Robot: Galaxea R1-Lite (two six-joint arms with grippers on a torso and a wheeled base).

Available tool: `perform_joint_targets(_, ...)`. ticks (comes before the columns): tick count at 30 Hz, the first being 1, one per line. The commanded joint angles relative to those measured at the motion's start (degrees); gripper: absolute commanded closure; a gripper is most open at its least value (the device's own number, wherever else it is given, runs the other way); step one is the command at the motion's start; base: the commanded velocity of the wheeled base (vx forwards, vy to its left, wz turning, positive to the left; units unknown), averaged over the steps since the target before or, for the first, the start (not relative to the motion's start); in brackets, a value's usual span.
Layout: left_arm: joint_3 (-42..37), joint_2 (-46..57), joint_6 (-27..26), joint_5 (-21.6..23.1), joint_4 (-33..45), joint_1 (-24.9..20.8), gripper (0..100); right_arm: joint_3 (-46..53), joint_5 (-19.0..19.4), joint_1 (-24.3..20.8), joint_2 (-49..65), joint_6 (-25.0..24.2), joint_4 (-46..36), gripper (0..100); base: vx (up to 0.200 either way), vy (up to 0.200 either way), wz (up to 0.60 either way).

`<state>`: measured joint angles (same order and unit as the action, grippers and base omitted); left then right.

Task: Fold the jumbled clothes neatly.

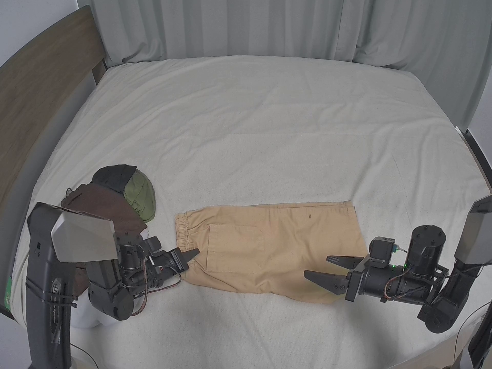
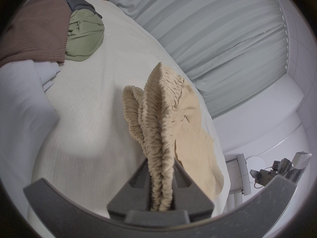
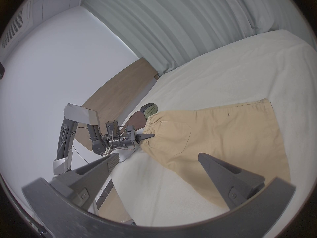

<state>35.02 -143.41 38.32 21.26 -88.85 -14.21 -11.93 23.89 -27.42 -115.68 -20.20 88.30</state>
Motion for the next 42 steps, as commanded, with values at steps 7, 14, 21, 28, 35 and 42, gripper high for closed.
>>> perform_joint_targets(7,-3.9,4.3,-0.1,5.4,0.0,3.5,100,0.1,0.0,0.1,-0.3,0.0,0.0,0,0.0,0.0,0.0)
perform_joint_targets(14,-5.7,6.4,-0.2,9.1,0.0,6.1,100,0.1,0.0,0.1,-0.3,0.0,0.0,0,0.0,0.0,0.0)
perform_joint_targets(21,-6.5,7.3,-0.3,10.3,0.0,7.1,100,0.1,0.0,0.1,-0.2,0.0,0.0,0,0.0,0.0,0.0)
perform_joint_targets(28,-7.5,8.3,-0.3,10.7,0.0,7.6,100,0.1,0.0,0.2,-0.2,0.0,0.0,0,0.0,0.0,0.0)
perform_joint_targets(35,-9.5,10.2,-0.3,14.1,0.0,8.7,100,0.2,0.0,0.2,-0.2,0.0,0.0,0,0.0,0.0,0.0)
perform_joint_targets(42,-10.9,10.6,-4.7,16.3,0.0,10.1,100,0.2,0.0,0.2,-0.2,0.0,0.0,0,0.0,0.0,0.0)
